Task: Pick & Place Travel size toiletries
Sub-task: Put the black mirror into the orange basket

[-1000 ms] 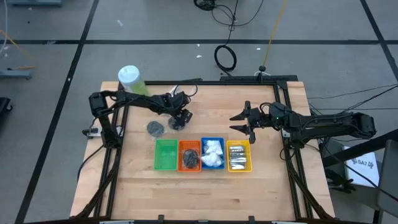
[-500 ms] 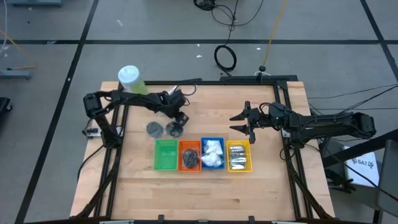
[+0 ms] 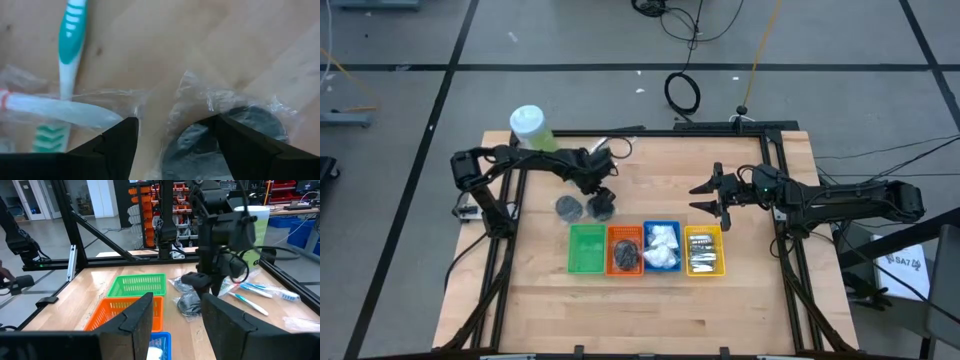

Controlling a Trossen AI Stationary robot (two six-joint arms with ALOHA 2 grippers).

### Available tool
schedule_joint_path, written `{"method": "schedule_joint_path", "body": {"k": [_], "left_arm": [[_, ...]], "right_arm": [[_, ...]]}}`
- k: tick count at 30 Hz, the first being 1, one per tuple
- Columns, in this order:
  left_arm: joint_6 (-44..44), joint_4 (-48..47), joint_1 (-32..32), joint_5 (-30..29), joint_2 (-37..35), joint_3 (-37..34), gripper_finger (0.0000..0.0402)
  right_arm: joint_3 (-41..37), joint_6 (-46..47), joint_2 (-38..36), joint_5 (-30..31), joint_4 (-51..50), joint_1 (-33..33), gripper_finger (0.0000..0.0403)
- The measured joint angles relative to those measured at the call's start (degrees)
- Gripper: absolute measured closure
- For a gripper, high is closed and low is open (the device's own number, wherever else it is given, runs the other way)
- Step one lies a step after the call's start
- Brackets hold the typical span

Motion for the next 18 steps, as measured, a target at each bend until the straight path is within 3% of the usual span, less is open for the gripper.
{"method": "schedule_joint_path", "body": {"k": [9, 18], "left_arm": [[-0.97, 2.22, -4.30, -2.72, 0.58, 0.02, 0.0132], [-0.99, 2.62, -4.80, -2.63, 2.85, 0.32, 0.0214]], "right_arm": [[0.00, -0.20, 0.00, 0.00, 0.01, 0.00, 0.0248], [0.00, -0.20, 0.01, 0.00, -0.01, 0.02, 0.0248]]}}
